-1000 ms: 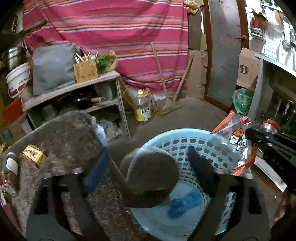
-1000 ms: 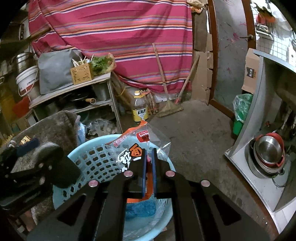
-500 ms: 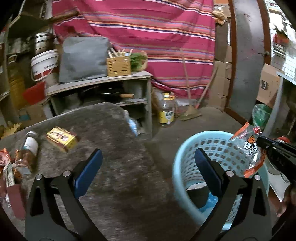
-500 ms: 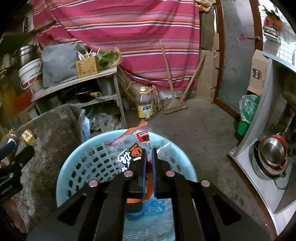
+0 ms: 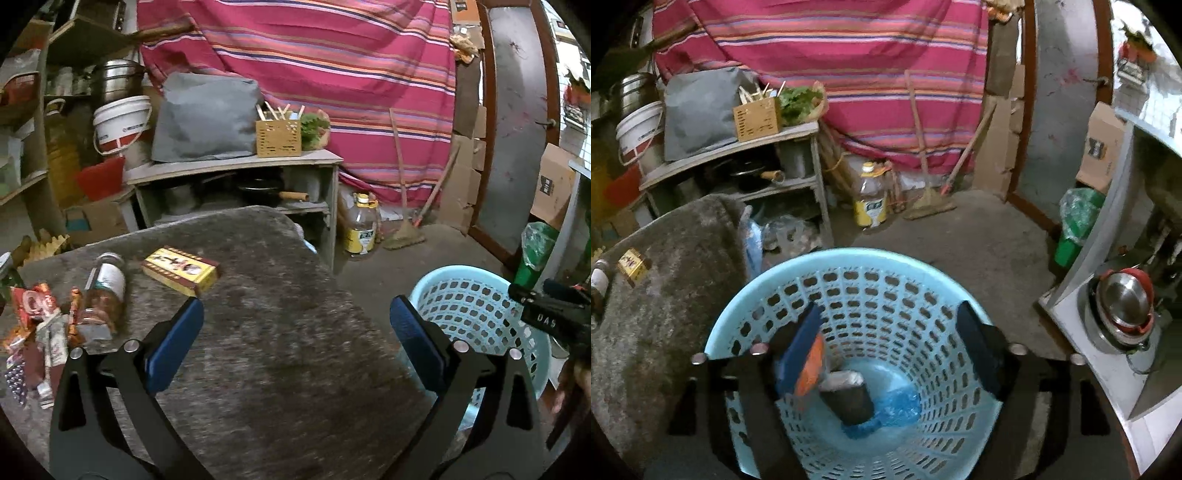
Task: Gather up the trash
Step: 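Move both open tools back over the table toward the remaining trash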
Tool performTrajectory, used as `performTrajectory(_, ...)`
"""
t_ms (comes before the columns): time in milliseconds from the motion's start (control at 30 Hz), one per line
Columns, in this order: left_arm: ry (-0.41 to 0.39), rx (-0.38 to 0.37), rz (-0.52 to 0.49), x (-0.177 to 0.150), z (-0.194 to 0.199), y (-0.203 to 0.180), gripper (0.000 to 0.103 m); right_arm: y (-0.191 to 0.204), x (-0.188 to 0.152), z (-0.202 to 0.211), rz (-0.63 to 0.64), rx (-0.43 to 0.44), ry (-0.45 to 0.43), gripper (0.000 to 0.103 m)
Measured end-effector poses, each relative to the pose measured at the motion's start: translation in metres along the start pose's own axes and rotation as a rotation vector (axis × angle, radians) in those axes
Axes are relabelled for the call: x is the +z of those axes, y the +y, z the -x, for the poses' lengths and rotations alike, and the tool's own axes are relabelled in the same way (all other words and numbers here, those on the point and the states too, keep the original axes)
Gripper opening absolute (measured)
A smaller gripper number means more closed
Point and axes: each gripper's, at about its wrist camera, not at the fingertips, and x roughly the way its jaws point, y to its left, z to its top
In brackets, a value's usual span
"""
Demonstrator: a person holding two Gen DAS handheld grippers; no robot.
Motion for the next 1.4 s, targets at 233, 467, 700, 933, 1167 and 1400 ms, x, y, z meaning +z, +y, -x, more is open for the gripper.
performTrajectory(233,-0.016,0.057,0.012,-0.006,0.025,0.046,0.098,0.021,0.010,0.021,-0.001,0.042,-0.084,0.094)
performTrajectory(467,-0.031,0.143,0.025,-0.014,0.045,0.102,0.098,0.080,0.008,0.037,0.049,0.145,-0.122,0.095)
performTrajectory(700,-0.020,0.193,0.078,-0.033,0.052,0.160,0.098,0.146,-0.005,0.054,0.128,0.231,-0.155,0.095)
performTrajectory(933,-0.012,0.236,0.131,-0.049,0.057,0.209,0.098,0.211,-0.018,0.060,0.195,0.313,-0.147,0.095)
performTrajectory(1167,0.012,0.277,0.200,-0.059,0.065,0.256,0.098,0.260,-0.030,0.066,0.256,0.343,-0.145,0.095)
performTrajectory(1400,0.059,0.363,0.222,-0.074,0.063,0.299,0.098,0.301,-0.041,0.066,0.294,0.383,-0.129,0.095)
